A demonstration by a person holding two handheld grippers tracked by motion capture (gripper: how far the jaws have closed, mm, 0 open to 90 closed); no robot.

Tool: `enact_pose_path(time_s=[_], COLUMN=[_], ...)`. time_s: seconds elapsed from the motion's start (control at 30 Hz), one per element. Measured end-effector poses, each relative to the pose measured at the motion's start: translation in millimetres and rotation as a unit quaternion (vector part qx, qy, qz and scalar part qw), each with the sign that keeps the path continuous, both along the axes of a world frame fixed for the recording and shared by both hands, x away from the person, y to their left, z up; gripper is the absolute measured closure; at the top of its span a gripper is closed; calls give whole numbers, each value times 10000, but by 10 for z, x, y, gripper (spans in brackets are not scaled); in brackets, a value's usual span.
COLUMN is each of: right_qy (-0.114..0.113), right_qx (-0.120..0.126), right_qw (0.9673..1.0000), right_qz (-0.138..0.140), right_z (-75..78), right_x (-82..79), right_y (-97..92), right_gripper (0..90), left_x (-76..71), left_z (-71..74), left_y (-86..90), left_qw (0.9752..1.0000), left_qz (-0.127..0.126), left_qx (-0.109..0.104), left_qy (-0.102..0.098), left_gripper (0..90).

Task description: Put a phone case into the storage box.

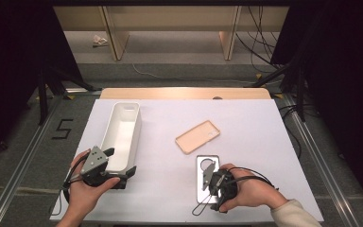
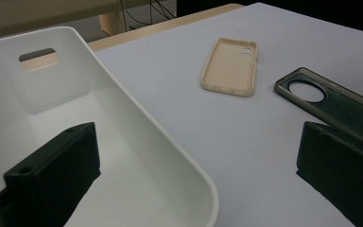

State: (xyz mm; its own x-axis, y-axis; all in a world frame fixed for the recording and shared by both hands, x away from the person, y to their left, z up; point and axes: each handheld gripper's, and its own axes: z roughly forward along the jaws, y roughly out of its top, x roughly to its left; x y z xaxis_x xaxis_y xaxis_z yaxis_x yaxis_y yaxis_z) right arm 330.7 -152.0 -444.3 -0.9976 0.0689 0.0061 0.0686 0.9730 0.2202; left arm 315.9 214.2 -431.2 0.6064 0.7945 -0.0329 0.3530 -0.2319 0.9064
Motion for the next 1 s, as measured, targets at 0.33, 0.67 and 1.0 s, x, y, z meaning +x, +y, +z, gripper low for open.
enact_pose_path(time_s=[0.33,0.67,1.0], right_qy=[-129,-190,-122], right_qx=[-165,-386,-530], right_qw=[9997,9990,9984], right_qz=[100,108,165], right_z=[-46,-52,-92], right_x=[6,-20,-57], right_y=[92,159,180], right_gripper=[342,444,535], left_x=[4,3,3], left_z=[-2,-3,-3], left_y=[2,2,1], left_qw=[10000,10000,10000], left_qz=[-8,-19,-26], left_qx=[0,5,4], left_qy=[3,4,6], left_gripper=[0,0,0])
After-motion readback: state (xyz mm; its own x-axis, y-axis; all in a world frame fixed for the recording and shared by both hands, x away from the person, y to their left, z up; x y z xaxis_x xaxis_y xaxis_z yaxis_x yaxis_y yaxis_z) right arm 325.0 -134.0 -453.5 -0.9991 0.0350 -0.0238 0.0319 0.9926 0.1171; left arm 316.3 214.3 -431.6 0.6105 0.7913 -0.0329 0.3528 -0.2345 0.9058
